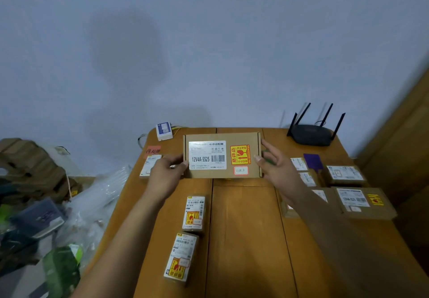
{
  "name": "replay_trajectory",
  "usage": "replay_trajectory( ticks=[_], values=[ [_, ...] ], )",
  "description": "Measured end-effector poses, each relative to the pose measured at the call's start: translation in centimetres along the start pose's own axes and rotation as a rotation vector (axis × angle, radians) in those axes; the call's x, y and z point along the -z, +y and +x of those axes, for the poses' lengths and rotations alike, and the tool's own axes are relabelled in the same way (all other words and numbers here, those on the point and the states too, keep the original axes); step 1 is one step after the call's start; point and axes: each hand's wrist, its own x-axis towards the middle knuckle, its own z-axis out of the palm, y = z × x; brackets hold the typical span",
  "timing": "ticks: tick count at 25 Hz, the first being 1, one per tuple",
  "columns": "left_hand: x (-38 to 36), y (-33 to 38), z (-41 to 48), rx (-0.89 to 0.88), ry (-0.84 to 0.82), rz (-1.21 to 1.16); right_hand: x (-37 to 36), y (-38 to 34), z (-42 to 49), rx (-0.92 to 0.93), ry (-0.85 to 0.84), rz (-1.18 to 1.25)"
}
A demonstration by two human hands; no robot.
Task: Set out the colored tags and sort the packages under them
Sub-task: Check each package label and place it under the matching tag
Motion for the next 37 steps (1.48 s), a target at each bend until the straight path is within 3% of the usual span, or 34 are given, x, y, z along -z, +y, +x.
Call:
replay_trajectory(
  ticks=[4, 9, 17, 30, 34, 37],
  values=[
    [-2.6, -1.8, 1.8, 0.087, -0.039, 0.102, 0.0, 4.0, 2.0, -0.148, 0.071, -0.069],
    [-5.9, -5.6, 6.2, 0.220, -0.421, 0.183, -0.7, 10.0, 5.1, -0.324, 0.124, -0.111],
    [-11.4, -14.3, 13.6, 0.372, -0.577, 0.372, -3.3, 18.8, 10.8, -0.542, 0.126, -0.167],
    [-14.1, -19.6, 17.9, 0.505, -0.650, 0.274, -4.5, 24.1, 16.5, -0.673, 0.126, -0.180],
    [-12.5, -20.3, 16.9, 0.458, -0.602, 0.200, -4.5, 23.6, 15.3, -0.602, 0.190, -0.240],
    [-10.3, -21.3, 15.9, 0.483, -0.461, 0.150, -5.4, 22.7, 12.9, -0.427, 0.296, -0.355]
  ],
)
